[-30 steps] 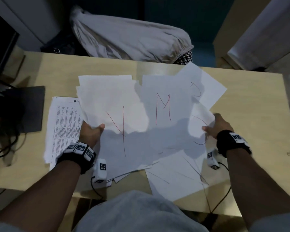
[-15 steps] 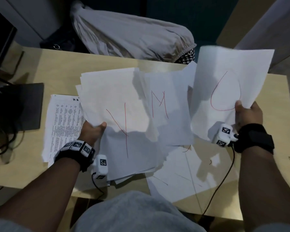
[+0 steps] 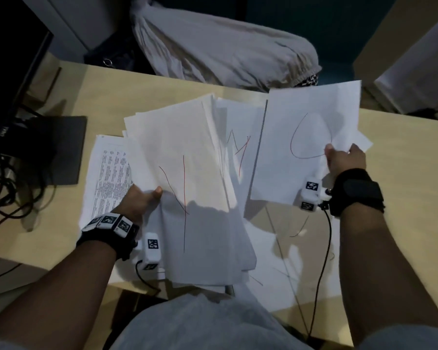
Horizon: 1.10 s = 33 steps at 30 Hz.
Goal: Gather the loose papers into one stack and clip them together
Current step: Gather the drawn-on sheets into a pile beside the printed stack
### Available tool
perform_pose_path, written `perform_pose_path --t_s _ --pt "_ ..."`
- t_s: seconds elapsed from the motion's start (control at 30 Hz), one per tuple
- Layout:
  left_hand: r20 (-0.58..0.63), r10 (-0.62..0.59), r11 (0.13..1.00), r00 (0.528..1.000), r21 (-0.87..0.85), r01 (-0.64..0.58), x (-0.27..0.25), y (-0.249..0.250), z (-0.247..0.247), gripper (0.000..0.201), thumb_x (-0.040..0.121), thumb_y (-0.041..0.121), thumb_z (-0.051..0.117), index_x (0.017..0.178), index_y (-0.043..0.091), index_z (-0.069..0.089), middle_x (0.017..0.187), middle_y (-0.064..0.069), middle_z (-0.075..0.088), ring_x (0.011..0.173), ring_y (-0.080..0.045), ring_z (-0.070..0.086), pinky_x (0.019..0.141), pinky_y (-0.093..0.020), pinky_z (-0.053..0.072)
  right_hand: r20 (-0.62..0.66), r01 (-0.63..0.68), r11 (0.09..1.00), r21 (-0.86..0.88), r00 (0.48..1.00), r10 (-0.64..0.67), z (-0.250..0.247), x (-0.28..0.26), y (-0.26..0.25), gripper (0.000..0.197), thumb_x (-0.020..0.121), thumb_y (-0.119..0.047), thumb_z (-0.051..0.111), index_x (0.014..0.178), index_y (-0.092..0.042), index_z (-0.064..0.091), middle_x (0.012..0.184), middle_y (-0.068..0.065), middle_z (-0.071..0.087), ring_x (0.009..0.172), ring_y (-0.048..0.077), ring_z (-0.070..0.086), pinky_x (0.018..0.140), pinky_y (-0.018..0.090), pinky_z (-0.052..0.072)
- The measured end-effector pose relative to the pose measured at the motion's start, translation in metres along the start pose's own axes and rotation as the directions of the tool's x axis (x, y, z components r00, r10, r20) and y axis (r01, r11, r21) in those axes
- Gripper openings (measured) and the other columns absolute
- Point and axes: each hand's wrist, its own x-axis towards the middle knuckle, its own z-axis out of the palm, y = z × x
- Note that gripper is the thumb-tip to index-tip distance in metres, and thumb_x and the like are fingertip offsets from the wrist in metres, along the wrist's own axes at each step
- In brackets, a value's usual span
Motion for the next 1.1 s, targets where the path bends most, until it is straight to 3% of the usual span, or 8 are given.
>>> perform_pose_path --t_s 0.27,0.4,0.5,0.6,0.73,0.83,1.0,1.1 --pt "-0.017 0.041 0.997 0.999 0.063 -0.040 0.000 0.010 0.017 0.033 0.082 0.011 0.072 0.063 -0.001 0.048 0.034 0.004 0.048 0.037 -0.002 0.048 0.037 -0.010 0.035 0.142 -0.056 0.957 -0.283 0.985 0.100 0.102 -0.055 -0.002 0.077 0.081 -0.039 0.070 0.137 0.001 0.033 0.141 0.018 0.039 0.129 0.034 0.040 0.103 0.038 0.037" --pt "0.002 0.079 0.994 0.997 0.074 -0.079 0.004 0.007 0.011 0.029 0.088 -0.003 0.060 0.113 -0.016 0.053 0.074 -0.003 0.065 0.058 0.002 0.060 0.063 -0.013 0.052 0.084 0.007 0.870 -0.494 0.996 0.040 0.137 -0.083 -0.006 0.089 0.066 -0.048 0.078 0.129 -0.003 0.034 0.133 0.014 0.033 0.123 0.032 0.036 0.097 0.041 0.039" --pt "0.024 0.085 0.993 0.996 0.076 -0.086 0.002 0.011 0.010 0.035 0.088 -0.003 0.060 0.120 -0.014 0.051 0.099 -0.021 0.064 0.086 -0.016 0.056 0.090 -0.035 0.048 0.107 0.027 0.875 -0.483 0.994 0.028 0.147 -0.082 -0.012 0.086 0.069 -0.040 0.080 0.129 -0.001 0.031 0.135 0.016 0.038 0.123 0.031 0.040 0.101 0.039 0.037" --pt "0.006 0.047 0.992 0.999 0.115 -0.047 0.003 0.009 0.010 0.008 0.088 -0.001 0.062 0.095 -0.001 0.059 0.075 -0.006 0.059 0.068 -0.012 0.054 0.063 -0.017 0.046 0.145 -0.078 0.916 -0.393 0.979 0.146 0.143 -0.075 -0.014 0.083 0.069 -0.032 0.080 0.129 -0.005 0.030 0.131 0.014 0.045 0.125 0.032 0.042 0.104 0.041 0.034" --pt "-0.011 0.043 0.992 0.999 0.119 -0.042 -0.003 0.010 0.014 0.027 0.089 -0.001 0.060 0.069 0.013 0.049 0.042 0.013 0.051 0.040 0.004 0.046 0.040 -0.008 0.037 0.117 -0.089 0.867 -0.490 0.979 0.166 0.145 -0.078 -0.015 0.063 0.070 -0.031 0.078 0.120 -0.011 0.045 0.131 0.011 0.035 0.120 0.031 0.038 0.095 0.043 0.041" --pt "-0.005 0.062 0.994 0.998 0.089 -0.061 -0.004 0.007 0.011 0.005 0.089 0.000 0.061 0.088 0.004 0.058 0.061 0.008 0.060 0.055 -0.003 0.055 0.056 -0.015 0.044 0.046 -0.079 0.857 -0.510 0.992 0.119 0.150 -0.087 -0.020 0.061 0.075 -0.014 0.072 0.124 -0.010 0.037 0.135 0.013 0.029 0.118 0.030 0.040 0.088 0.039 0.045" --pt "0.028 0.056 0.997 0.998 0.046 -0.057 -0.010 0.009 0.006 0.030 0.087 -0.002 0.063 0.116 -0.001 0.056 0.087 -0.001 0.063 0.078 -0.012 0.059 0.069 -0.020 0.048 0.074 -0.115 0.881 -0.459 0.983 0.167 0.147 -0.082 -0.017 0.075 0.070 -0.022 0.079 0.126 -0.005 0.033 0.139 0.017 0.027 0.111 0.028 0.055 0.093 0.033 0.045" --pt "0.000 0.066 0.993 0.998 0.096 -0.066 -0.017 0.013 0.006 0.037 0.082 0.004 0.070 0.115 -0.008 0.058 0.098 -0.014 0.065 0.090 -0.019 0.056 0.094 -0.042 0.048 0.049 -0.236 0.889 -0.393 0.960 0.277 0.136 -0.077 -0.010 0.093 0.067 -0.029 0.082 0.136 -0.006 0.023 0.146 0.019 0.019 0.120 0.033 0.048 0.098 0.036 0.043"
